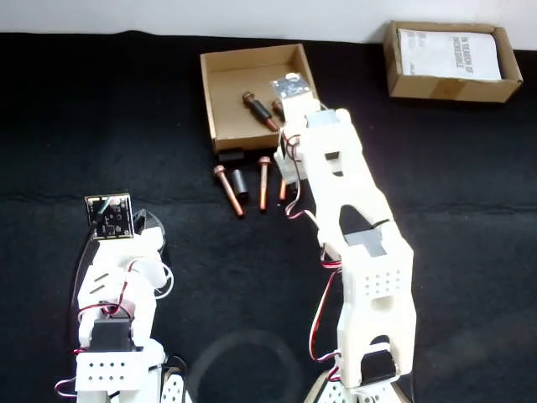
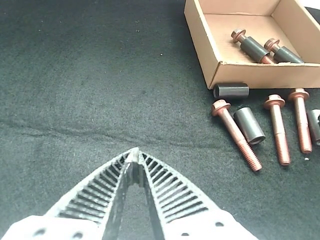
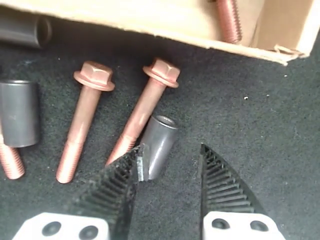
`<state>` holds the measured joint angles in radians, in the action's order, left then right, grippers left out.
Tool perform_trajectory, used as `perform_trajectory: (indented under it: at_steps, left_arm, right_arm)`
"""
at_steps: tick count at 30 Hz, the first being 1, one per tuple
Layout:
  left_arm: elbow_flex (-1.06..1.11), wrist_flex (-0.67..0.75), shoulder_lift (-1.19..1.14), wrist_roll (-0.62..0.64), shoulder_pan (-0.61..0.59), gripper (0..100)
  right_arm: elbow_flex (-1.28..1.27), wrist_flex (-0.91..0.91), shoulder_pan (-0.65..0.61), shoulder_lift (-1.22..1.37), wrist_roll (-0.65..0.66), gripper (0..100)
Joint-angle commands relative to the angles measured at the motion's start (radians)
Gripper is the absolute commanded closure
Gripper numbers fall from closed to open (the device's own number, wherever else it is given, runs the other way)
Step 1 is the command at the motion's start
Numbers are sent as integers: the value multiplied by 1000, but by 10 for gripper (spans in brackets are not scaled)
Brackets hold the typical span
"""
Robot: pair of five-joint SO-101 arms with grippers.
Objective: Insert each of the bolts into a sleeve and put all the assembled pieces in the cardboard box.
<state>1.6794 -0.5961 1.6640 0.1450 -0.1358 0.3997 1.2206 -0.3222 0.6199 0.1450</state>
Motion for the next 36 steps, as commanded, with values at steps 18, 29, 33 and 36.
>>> perform_trajectory:
  at_steps: [18,29,33,36]
  left_arm:
    - [24,-11,-5,6,7,990]
    - [24,-71,2,5,12,990]
    - [24,-155,4,5,21,990]
    - [7,-195,4,5,35,990]
  right_arm:
    - [4,-70,-21,62,-46,996]
    - [139,82,24,15,-46,991]
    - [245,186,39,-38,-41,991]
    - [309,268,47,-84,-40,991]
